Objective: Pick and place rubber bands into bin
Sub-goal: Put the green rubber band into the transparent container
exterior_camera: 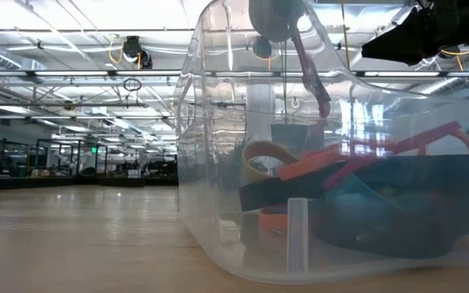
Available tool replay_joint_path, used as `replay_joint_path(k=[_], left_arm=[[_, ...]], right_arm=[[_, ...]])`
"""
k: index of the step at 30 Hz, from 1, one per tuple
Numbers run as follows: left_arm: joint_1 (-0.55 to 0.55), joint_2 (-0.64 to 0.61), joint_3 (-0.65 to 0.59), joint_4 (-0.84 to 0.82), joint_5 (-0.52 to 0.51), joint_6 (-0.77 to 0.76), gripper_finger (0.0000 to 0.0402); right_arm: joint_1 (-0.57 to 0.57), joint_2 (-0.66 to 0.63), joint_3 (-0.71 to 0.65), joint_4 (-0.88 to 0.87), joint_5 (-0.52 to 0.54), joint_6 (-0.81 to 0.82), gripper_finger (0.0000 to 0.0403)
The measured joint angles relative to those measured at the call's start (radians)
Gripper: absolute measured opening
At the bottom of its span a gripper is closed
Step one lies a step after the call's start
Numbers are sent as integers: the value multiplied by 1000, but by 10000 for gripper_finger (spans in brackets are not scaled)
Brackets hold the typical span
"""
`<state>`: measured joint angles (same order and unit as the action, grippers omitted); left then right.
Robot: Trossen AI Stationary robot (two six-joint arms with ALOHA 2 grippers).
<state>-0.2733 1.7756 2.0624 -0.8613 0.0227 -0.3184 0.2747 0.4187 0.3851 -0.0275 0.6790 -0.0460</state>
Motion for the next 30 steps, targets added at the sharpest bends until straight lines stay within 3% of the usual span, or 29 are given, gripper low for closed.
replay_joint_path(k=[8, 16, 24, 30], left_arm=[[1, -140, 0, -2, -6, 216, 235], [13, -157, 0, -32, -63, 399, 234], [115, -156, 0, -252, -296, 227, 234], [233, -101, 0, -401, -321, 166, 234]], right_arm=[[0, 0, 0, 0, 0, 0, 144], [0, 0, 0, 1, 0, -46, 144], [0, 0, 0, 1, 1, -46, 144], [0, 0, 0, 1, 4, -46, 144]])
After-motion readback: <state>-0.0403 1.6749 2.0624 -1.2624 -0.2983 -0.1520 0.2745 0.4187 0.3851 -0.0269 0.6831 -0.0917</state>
